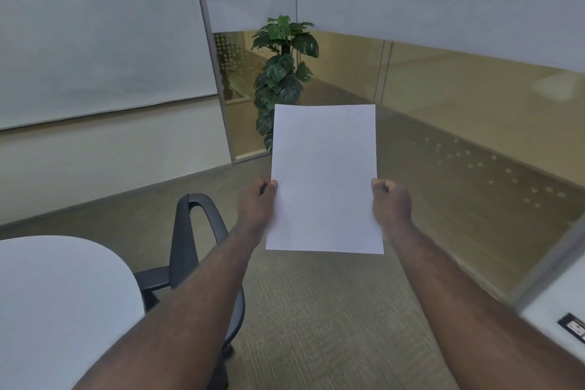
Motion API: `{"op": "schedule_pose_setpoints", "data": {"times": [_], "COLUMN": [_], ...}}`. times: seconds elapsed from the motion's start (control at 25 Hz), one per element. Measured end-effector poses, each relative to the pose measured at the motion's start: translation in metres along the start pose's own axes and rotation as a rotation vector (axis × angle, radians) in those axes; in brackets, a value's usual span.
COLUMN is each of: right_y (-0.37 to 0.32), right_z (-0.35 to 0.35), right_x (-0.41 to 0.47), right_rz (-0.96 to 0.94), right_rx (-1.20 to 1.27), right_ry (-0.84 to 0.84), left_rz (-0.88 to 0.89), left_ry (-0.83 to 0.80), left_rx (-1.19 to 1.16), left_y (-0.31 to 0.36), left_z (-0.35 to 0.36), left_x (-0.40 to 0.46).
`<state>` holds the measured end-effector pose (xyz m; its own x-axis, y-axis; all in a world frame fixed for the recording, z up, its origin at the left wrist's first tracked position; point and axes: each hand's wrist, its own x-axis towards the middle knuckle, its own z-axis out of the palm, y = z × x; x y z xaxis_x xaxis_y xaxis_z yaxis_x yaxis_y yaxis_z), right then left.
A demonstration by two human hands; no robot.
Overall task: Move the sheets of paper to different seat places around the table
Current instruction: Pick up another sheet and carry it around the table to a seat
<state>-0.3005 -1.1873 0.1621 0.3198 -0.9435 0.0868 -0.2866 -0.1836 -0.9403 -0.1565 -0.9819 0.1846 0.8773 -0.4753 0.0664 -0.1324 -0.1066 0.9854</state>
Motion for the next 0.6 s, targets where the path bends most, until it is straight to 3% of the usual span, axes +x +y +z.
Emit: {"op": "schedule_pose_setpoints", "data": {"times": [0.28, 0.6], "right_y": [-0.017, -0.054], "right_z": [0.059, 0.157], "right_x": [0.068, 0.117], "right_rz": [-0.041, -0.113], "right_rx": [0.014, 0.026], "right_ry": [-0.073, -0.188], "left_rz": [0.007, 0.011], "left_ry": [0.083, 0.250], "left_rx": [-0.007, 0.018], "left_y": [-0.004, -0.008], "left_z": [0.003, -0.039], "left_x": [0.070, 0.146]}}
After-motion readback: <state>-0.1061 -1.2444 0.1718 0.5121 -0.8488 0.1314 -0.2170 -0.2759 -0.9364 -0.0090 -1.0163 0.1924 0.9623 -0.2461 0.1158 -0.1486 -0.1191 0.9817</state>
